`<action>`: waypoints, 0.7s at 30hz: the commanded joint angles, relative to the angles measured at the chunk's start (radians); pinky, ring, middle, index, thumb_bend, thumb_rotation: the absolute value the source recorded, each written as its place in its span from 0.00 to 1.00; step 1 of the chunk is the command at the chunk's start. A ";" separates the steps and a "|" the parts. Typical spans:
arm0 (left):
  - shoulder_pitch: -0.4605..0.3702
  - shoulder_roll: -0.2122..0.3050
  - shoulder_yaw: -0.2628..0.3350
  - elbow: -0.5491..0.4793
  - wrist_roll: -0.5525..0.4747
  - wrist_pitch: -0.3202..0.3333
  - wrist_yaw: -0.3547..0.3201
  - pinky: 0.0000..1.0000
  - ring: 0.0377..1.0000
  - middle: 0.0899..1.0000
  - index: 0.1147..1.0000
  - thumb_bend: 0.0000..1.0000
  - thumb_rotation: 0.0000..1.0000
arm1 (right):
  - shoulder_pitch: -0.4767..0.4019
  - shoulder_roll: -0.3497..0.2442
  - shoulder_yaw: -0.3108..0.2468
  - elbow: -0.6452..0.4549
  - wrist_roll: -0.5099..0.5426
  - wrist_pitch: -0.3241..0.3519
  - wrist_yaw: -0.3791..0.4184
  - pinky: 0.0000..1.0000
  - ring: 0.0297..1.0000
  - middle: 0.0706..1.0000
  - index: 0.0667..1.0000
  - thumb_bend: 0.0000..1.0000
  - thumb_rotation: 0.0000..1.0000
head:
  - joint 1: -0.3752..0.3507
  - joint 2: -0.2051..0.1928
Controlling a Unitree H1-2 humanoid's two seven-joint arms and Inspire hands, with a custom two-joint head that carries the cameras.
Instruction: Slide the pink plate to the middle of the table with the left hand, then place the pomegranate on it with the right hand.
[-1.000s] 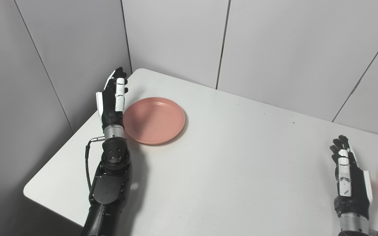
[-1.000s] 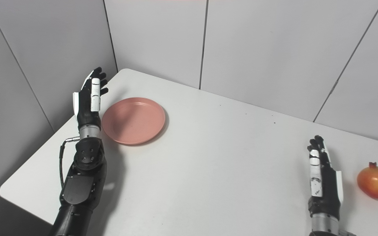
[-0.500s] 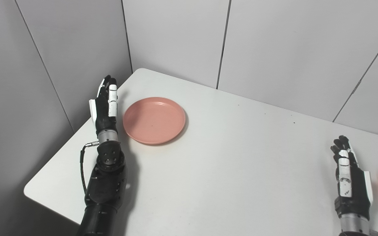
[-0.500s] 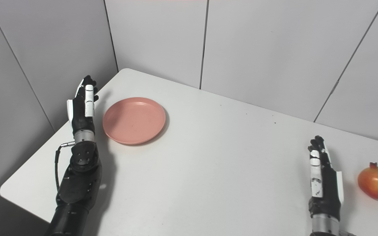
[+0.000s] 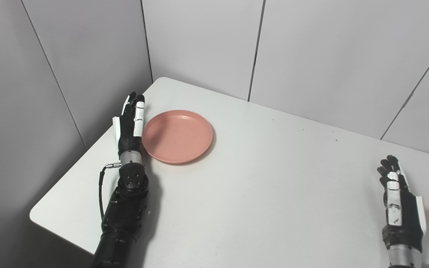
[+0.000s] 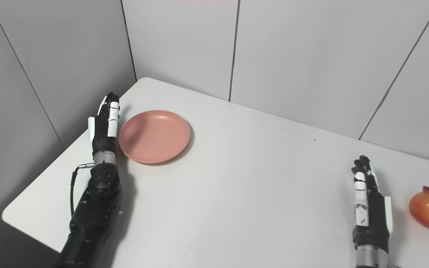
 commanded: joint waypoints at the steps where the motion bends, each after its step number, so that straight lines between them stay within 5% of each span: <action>1: -0.025 0.015 -0.011 -0.004 -0.003 -0.045 -0.012 0.86 0.88 0.88 0.88 0.60 1.00 | 0.037 -0.001 -0.004 0.026 0.004 -0.022 0.004 0.98 0.93 0.92 0.92 0.47 0.98 | 0.000 0.000; 10: -0.029 0.018 -0.038 0.052 -0.014 -0.091 -0.047 0.89 0.90 0.91 0.90 0.61 1.00 | 0.038 0.003 -0.007 0.028 -0.002 -0.020 -0.004 0.96 0.92 0.91 0.92 0.47 0.96 | 0.000 0.000; 21: -0.027 0.010 -0.049 0.035 -0.017 -0.052 -0.049 0.89 0.89 0.90 0.90 0.64 1.00 | 0.037 -0.001 -0.004 0.026 -0.002 -0.021 0.002 0.98 0.93 0.92 0.93 0.48 0.98 | 0.001 0.002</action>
